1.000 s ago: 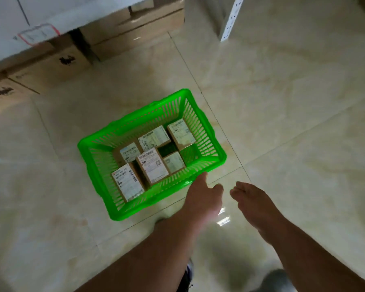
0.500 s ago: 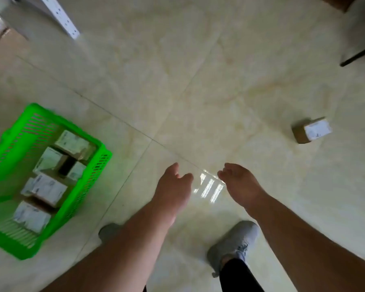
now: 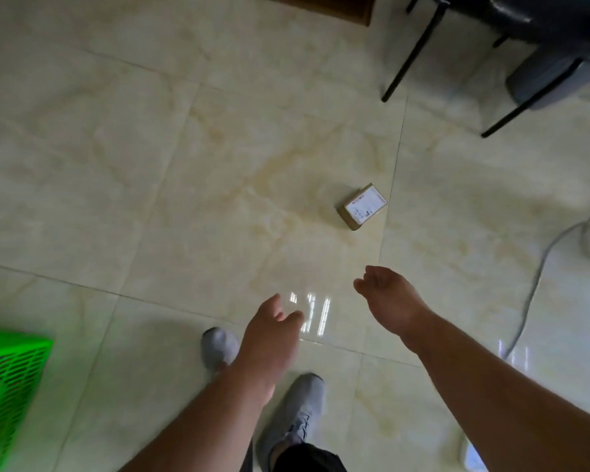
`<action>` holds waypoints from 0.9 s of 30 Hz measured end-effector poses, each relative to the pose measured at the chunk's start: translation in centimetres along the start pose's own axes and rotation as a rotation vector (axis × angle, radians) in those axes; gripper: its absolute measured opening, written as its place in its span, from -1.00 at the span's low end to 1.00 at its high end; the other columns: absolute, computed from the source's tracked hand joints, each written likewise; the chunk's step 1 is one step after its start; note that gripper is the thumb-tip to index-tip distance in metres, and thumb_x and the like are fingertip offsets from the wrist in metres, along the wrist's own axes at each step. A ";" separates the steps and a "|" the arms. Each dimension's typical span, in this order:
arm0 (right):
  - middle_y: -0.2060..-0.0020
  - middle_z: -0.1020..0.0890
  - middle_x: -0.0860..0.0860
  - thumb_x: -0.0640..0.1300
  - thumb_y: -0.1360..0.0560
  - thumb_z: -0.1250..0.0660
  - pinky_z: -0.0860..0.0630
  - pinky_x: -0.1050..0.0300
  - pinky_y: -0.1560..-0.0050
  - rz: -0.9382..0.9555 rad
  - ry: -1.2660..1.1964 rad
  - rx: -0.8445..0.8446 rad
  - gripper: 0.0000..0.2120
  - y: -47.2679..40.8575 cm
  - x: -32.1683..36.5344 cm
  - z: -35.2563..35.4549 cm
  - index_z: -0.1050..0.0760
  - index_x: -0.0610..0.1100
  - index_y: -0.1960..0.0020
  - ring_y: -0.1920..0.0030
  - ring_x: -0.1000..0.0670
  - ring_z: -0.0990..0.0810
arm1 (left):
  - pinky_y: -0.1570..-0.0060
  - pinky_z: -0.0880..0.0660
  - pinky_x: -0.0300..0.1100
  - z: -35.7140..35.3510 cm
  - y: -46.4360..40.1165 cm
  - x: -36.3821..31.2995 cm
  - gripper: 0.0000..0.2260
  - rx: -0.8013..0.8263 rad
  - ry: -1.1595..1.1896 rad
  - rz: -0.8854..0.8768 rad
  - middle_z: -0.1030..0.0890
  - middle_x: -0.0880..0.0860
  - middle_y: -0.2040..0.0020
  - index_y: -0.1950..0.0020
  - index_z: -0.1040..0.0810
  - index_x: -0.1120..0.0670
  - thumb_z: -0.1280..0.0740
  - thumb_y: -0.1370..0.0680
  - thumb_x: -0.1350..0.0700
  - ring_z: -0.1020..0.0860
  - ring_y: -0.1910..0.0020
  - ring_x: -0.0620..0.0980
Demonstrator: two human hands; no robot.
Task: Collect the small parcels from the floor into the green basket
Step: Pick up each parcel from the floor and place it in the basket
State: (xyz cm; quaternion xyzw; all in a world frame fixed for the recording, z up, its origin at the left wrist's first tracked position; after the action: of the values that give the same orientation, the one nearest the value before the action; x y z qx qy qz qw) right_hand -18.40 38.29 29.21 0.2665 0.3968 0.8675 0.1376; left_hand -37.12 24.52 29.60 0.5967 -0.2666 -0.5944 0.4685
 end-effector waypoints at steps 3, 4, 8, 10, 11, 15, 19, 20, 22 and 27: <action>0.15 -0.55 -0.08 -0.03 -0.57 -0.30 -0.48 0.00 -0.04 0.005 0.042 0.001 -0.88 -2.1 -0.9 2.7 -0.52 -0.07 0.05 0.02 -0.17 -0.52 | -0.33 -0.36 -0.11 -3.9 -1.3 -1.5 -0.55 0.047 0.006 0.030 -0.47 0.02 -0.38 -0.52 -0.35 0.00 -0.28 -0.62 0.06 -0.49 -0.29 0.01; 0.20 -0.46 0.06 -0.04 -0.57 -0.29 -0.45 0.05 0.03 0.023 0.051 0.008 -0.86 -3.2 -1.1 3.3 -0.41 0.02 0.15 0.06 -0.09 -0.44 | -0.22 -0.39 -0.13 -5.1 -1.9 -1.9 -0.60 0.068 -0.002 0.035 -0.51 0.00 -0.29 -0.46 -0.39 0.02 -0.29 -0.62 0.07 -0.49 -0.18 0.00; 0.06 -0.49 0.04 -0.05 -0.60 -0.27 -0.47 0.00 -0.14 -0.003 0.109 0.020 -0.97 -7.0 -0.7 6.3 -0.42 0.06 -0.01 0.02 -0.07 -0.47 | -0.03 -0.39 -0.13 -8.7 -4.5 -4.4 -0.61 0.099 -0.047 0.052 -0.56 0.12 -0.28 -0.42 -0.42 0.10 -0.25 -0.61 0.05 -0.52 -0.17 0.11; 0.28 -0.42 -0.03 -0.08 -0.56 -0.28 -0.39 0.01 0.14 -0.012 0.191 0.014 -0.82 -9.4 -0.1 7.6 -0.38 -0.06 0.20 0.17 -0.15 -0.39 | -0.15 -0.29 -0.24 -10.2 -5.9 -5.9 -0.49 0.124 -0.044 0.071 -0.47 0.06 -0.48 -0.59 -0.30 0.03 -0.24 -0.63 0.03 -0.45 -0.41 0.02; 0.34 -0.37 0.01 -0.06 -0.53 -0.30 -0.34 0.03 0.20 -0.027 0.211 0.011 -0.77 -10.7 0.0 8.1 -0.34 -0.09 0.25 0.20 -0.12 -0.36 | -0.18 -0.26 -0.27 -10.8 -6.4 -6.7 -0.46 0.138 -0.035 0.081 -0.41 0.03 -0.54 -0.62 -0.24 0.01 -0.23 -0.64 0.03 -0.40 -0.47 -0.02; 0.06 -0.61 -0.04 0.03 -0.52 -0.32 -0.46 -0.04 -0.14 -0.023 0.232 0.056 -0.67 -15.0 1.4 9.5 -0.54 -0.16 -0.17 -0.07 -0.17 -0.56 | -0.21 -0.29 -0.27 -12.2 -8.7 -9.0 -0.44 0.163 0.018 0.141 -0.37 0.02 -0.58 -0.63 -0.22 -0.01 -0.23 -0.62 0.02 -0.39 -0.50 -0.04; -0.09 -0.56 -0.02 0.04 -0.53 -0.32 -0.46 0.00 -0.27 -0.023 0.264 0.074 -0.57 -18.9 3.0 11.2 -0.49 -0.10 -0.34 -0.20 -0.13 -0.56 | -0.30 -0.29 -0.25 -13.6 -10.7 -11.5 -0.45 0.157 0.042 0.142 -0.35 0.05 -0.59 -0.64 -0.22 0.01 -0.23 -0.64 0.03 -0.37 -0.52 -0.01; -0.03 -0.54 -0.01 0.07 -0.49 -0.31 -0.44 0.03 -0.20 -0.007 0.281 0.078 -0.63 -20.2 3.3 11.5 -0.51 -0.03 -0.25 -0.12 -0.10 -0.54 | -0.37 -0.29 -0.21 -14.0 -11.2 -12.1 -0.45 0.154 0.046 0.136 -0.34 0.05 -0.59 -0.64 -0.21 0.02 -0.22 -0.65 0.03 -0.36 -0.53 -0.01; 0.10 -0.51 0.07 0.11 -0.44 -0.28 -0.40 0.08 -0.10 0.025 0.330 0.112 -0.75 -22.4 4.3 11.8 -0.47 0.08 -0.08 -0.02 -0.07 -0.49 | -0.45 -0.26 -0.16 -14.8 -12.2 -13.2 -0.44 0.148 0.057 0.130 -0.32 0.05 -0.61 -0.65 -0.20 0.03 -0.22 -0.65 0.02 -0.33 -0.55 -0.01; -0.29 -0.58 -0.17 -0.08 -0.58 -0.30 -0.46 -0.03 -0.30 0.089 0.372 0.185 -0.56 -27.8 7.5 12.3 -0.44 -0.23 -0.41 -0.29 -0.20 -0.55 | -0.52 -0.27 -0.11 -16.9 -15.0 -14.8 -0.43 0.084 0.148 0.170 -0.30 0.06 -0.62 -0.65 -0.20 0.06 -0.25 -0.65 0.01 -0.32 -0.56 0.00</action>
State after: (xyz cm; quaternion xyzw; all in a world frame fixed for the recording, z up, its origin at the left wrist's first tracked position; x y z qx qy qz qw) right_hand -16.79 67.23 17.39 0.1302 0.4813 0.8668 -0.0014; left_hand -26.76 47.84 20.80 0.6333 -0.3056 -0.4950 0.5104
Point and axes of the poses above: each hand's wrist, its own y-axis away from the middle knuckle, its own z-axis out of the back of the hand, x = y × z, the point moved 9 cm from there along -y, towards the middle knuckle
